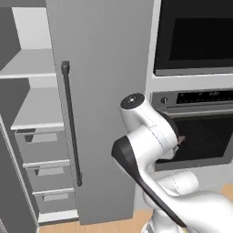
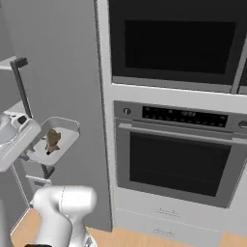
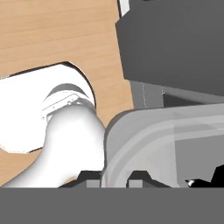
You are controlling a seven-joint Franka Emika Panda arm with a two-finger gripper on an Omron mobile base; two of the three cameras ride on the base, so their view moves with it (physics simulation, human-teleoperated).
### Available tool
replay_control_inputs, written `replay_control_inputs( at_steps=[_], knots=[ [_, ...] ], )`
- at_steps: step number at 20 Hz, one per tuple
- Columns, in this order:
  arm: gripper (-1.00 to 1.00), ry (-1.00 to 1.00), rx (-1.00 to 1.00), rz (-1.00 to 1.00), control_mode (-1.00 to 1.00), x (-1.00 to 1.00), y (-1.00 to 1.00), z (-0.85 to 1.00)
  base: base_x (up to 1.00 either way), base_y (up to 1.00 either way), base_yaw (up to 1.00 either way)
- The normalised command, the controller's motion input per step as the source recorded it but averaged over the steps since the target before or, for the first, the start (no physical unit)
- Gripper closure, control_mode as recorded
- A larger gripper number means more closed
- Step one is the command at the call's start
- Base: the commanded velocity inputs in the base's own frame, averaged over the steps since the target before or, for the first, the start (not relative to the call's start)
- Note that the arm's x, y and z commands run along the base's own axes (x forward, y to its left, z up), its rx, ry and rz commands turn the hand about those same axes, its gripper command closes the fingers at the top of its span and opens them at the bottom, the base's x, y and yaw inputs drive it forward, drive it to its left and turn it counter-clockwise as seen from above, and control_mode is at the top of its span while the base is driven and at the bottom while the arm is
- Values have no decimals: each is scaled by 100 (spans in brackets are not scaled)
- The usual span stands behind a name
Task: Take the meat container that has the fish and place it on the second highest rack of the freezer. Then take the vegetable container that has the lime and cucumber and place it on the highest rack of the freezer.
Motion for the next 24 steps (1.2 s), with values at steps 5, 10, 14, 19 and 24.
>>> replay_control_inputs(
  at_steps=[5,10,14,19,24],
  knots=[
    [100,0,0,0,100,0,0,0,-51,51,15],
    [100,0,0,0,100,0,0,0,-13,68,13],
    [100,0,0,0,100,0,0,0,0,72,10],
    [100,0,0,0,100,0,0,0,2,56,9],
    [100,0,0,0,100,0,0,0,32,22,5]
  ],
)
